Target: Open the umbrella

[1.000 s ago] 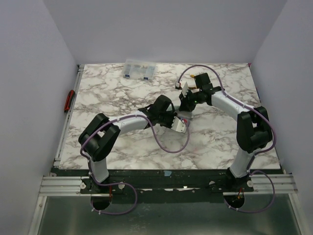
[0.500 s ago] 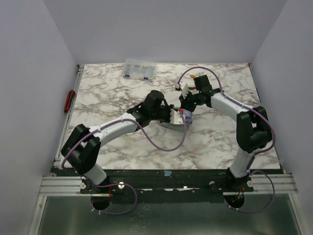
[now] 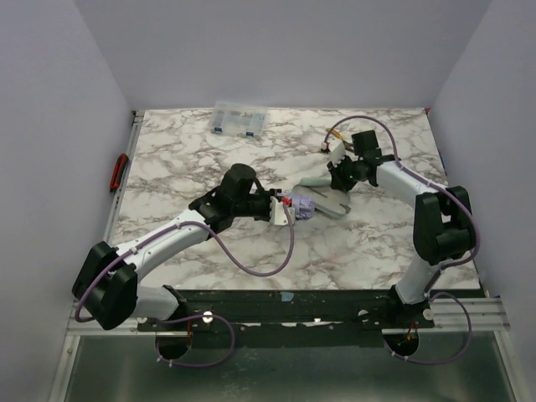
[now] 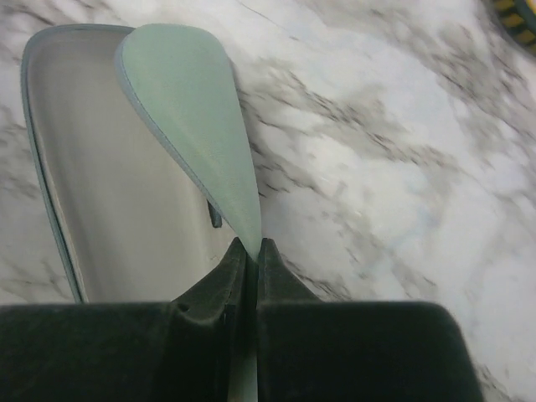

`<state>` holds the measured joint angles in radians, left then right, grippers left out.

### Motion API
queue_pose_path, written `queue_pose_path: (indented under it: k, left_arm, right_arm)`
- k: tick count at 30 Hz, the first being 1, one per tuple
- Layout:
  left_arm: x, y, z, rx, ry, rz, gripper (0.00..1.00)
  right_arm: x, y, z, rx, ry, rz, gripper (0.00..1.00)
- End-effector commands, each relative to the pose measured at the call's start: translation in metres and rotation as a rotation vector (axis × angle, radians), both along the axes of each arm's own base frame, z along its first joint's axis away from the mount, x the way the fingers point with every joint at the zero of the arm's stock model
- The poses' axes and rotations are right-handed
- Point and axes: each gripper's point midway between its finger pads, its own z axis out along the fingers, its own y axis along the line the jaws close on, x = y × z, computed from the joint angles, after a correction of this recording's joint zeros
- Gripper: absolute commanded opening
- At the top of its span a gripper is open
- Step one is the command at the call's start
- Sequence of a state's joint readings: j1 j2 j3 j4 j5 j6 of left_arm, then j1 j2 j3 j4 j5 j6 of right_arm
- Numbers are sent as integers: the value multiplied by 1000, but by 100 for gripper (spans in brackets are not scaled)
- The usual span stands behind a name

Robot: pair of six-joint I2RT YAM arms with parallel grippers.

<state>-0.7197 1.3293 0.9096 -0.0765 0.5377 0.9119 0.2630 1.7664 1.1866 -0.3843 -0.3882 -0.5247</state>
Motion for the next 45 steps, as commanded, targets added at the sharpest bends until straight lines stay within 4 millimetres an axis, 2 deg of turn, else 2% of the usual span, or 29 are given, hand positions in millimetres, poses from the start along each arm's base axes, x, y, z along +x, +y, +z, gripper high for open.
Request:
queue_pose_path:
  k: [1, 7, 9, 12, 14, 16, 20, 22, 24, 28, 32, 35, 39, 43, 45]
  left_arm:
    - [-2, 20, -7, -7, 45, 44, 0]
    - [20, 44, -16, -13, 113, 187, 0]
    - [28, 52, -19, -10, 138, 229, 0]
    - [39, 60, -25, 1, 163, 280, 0]
    - [45, 65, -24, -5, 180, 309, 0]
    - [50, 68, -20, -16, 193, 334, 0]
    - [52, 70, -7, -48, 226, 357, 0]
    - [49, 69, 4, -72, 252, 352, 0]
    - [45, 67, 17, -98, 280, 340, 0]
    - [34, 61, 45, -152, 341, 315, 0]
    - [25, 54, 78, -221, 404, 299, 0]
    - [17, 48, 98, -261, 447, 265, 0]
    - [2, 39, 116, -275, 532, 192, 0]
    - [-7, 32, 128, -290, 604, 144, 0]
    - [-12, 29, 132, -295, 640, 117, 0]
  right_arm:
    - [22, -69, 9, -98, -73, -182, 1]
    - [36, -163, 14, -204, -113, -405, 1]
    - [35, -188, 11, -247, -115, -443, 6]
    - [30, -210, 3, -299, -103, -460, 19]
    - [29, -215, 1, -307, -97, -466, 29]
    - [31, -214, 6, -291, -101, -477, 47]
    - [39, -198, 33, -192, -125, -467, 79]
    - [45, -189, 55, -134, -148, -455, 86]
    - [48, -177, 78, -70, -177, -428, 89]
    - [46, -144, 137, 96, -274, -325, 93]
    - [26, -105, 193, 278, -353, -181, 100]
    - [5, -77, 223, 398, -368, -79, 100]
    - [-32, -33, 241, 469, -362, 121, 100]
    - [-72, 19, 237, 395, -397, 360, 100]
    - [-84, 38, 238, 373, -467, 411, 100]
